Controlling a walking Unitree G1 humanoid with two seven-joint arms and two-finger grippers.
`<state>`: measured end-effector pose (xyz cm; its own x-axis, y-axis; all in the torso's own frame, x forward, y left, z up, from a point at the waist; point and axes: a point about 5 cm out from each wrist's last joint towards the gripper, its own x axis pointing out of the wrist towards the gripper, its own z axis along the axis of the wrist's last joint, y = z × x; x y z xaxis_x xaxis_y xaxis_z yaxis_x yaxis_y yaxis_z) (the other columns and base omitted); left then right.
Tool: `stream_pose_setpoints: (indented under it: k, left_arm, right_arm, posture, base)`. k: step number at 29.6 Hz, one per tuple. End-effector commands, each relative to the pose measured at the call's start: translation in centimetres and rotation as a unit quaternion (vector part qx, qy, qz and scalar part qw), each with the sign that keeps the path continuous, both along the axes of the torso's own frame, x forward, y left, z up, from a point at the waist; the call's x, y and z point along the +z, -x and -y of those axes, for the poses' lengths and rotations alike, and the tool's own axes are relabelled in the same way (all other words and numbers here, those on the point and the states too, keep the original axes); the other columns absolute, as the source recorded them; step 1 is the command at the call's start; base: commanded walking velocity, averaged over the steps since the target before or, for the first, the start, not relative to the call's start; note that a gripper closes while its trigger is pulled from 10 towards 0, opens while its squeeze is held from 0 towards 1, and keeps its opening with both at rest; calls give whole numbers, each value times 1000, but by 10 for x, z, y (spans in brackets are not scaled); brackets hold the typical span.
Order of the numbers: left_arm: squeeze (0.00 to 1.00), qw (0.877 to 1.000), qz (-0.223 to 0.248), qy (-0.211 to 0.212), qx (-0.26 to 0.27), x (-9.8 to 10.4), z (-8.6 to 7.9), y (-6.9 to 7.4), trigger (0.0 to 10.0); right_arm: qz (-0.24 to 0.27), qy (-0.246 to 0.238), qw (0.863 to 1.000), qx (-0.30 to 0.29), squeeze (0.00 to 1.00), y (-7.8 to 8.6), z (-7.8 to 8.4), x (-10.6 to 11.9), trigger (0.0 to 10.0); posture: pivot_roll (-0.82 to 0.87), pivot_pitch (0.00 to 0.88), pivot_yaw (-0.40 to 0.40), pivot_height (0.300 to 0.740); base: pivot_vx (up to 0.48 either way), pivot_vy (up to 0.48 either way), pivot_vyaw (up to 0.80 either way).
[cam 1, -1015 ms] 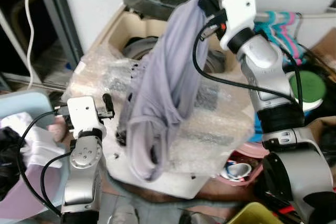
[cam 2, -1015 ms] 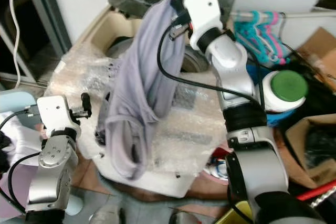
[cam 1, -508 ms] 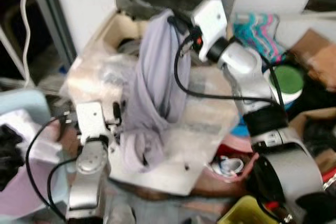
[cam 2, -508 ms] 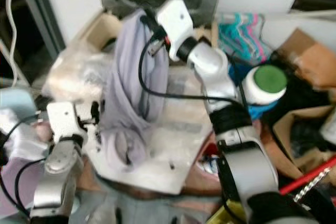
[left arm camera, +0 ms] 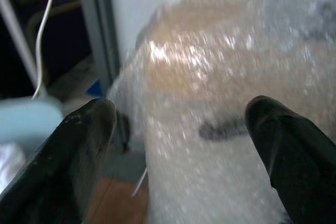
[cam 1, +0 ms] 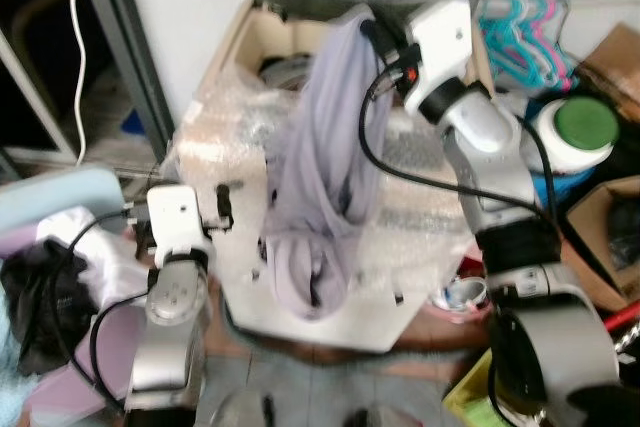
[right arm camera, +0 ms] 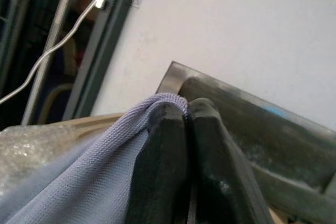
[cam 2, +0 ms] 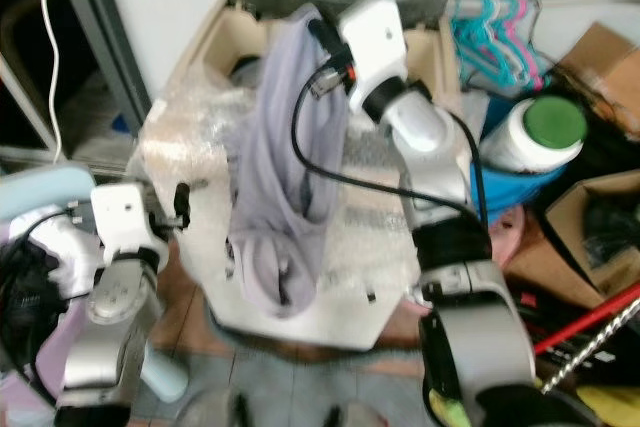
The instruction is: Clothes washing
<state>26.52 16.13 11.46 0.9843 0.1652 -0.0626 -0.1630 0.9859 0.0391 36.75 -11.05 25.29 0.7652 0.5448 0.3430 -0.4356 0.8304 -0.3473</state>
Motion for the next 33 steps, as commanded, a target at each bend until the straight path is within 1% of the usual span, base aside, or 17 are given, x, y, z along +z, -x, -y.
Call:
stream_pose_setpoints:
  k: [1, 4, 7, 10, 11, 13, 16, 17, 20, 21, 22, 24, 26, 28, 30, 31, 33]
  left_arm:
    - [0, 1000, 4, -5, 3, 2, -6, 2, 10000]
    - [0, 1000, 6, -11, -1, 2, -9, 4, 10000]
    - [0, 1000, 8, -17, -3, 3, -11, 4, 10000]
    - [0, 1000, 9, -18, -6, 2, -10, 4, 10000]
    - [0, 1000, 9, -18, -6, 2, -10, 4, 10000]
    - [0, 1000, 11, -15, -7, 3, -8, 5, 10000]
    - [0, 1000, 10, -14, -8, 2, -7, 6, 10000]
    - [0, 1000, 10, -14, -8, 2, -7, 6, 10000]
    - [0, 1000, 10, -12, -9, 1, -6, 6, 10000]
    - [0, 1000, 10, -11, -11, 1, -4, 6, 10000]
    - [0, 1000, 10, -11, -11, 1, -4, 6, 10000]
    - [0, 1000, 10, -10, -12, 1, -3, 5, 10000]
    - [0, 1000, 9, -9, -13, 1, -2, 4, 10000]
    - [0, 1000, 11, -8, -15, 1, 0, 2, 10000]
    - [0, 1000, 13, -6, -14, 2, 0, 2, 10000]
    - [0, 1000, 14, -4, -13, 2, 1, 2, 10000]
    - [0, 1000, 15, -3, -12, 2, 1, 2, 10000]
  right_arm:
    - [22, -8, 1000, 10, 0, 2, -7, 15, 10000]
    - [15, -11, 1000, 15, 0, 1, -9, 14, 10000]
    - [12, 4, 999, 33, 0, 0, -13, 17, 10000]
    - [9, 35, 998, 55, 0, -9, -18, 27, 10000]
    - [9, 35, 998, 55, 0, -9, -18, 27, 10000]
    - [8, 32, 997, 62, 0, -18, -17, 45, 10000]
    - [18, 32, 997, 61, 0, -23, -16, 61, 10000]
    - [18, 32, 997, 61, 0, -23, -16, 61, 10000]
    - [29, 23, 998, 54, 0, -27, -12, 78, 10000]
    - [36, 21, 998, 50, 0, -30, -10, 92, 10000]
    - [36, 21, 998, 50, 0, -30, -10, 92, 10000]
    - [42, 14, 998, 42, 0, -33, -5, 105, 10000]
    - [51, -20, 998, -6, 0, -37, 8, 122, 10000]
    - [66, -99, 987, -111, 0, -39, 38, 151, 10000]
    - [70, -148, 974, -155, 0, -38, 56, 164, 10000]
    - [75, -162, 970, -165, 0, -36, 61, 170, 10000]
    - [88, -148, 971, -165, 0, -34, 61, 175, 10000]
  posture:
    - [12, 0, -39, 740]
    - [14, 0, -36, 740]
    - [14, 0, -36, 740]
    - [19, 0, -40, 740]
    - [19, 0, -40, 740]
    - [21, 0, -43, 740]
    - [19, 0, -44, 740]
    - [19, 0, -44, 740]
    - [17, 0, -45, 740]
    - [17, 0, -45, 740]
    - [17, 0, -45, 740]
    - [14, 0, -43, 740]
    - [12, 0, -42, 740]
    - [9, 0, -44, 740]
    - [8, 0, -46, 740]
    - [8, 0, -46, 740]
    - [9, 0, -50, 740]
  base:
    - [0, 0, 0]
    - [0, 0, 0]
    - [0, 0, 0]
    - [381, 0, 0]
    - [398, 0, 0]
    - [428, 0, 0]
    - [426, 0, 0]
    - [428, 0, 0]
    - [470, 0, 0]
    - [465, 0, 0]
    - [465, 0, 0]
    - [465, 0, 0]
    - [381, 0, 0]
    - [135, 0, 0]
    - [0, 0, 0]
    - [0, 0, 0]
    - [0, 0, 0]
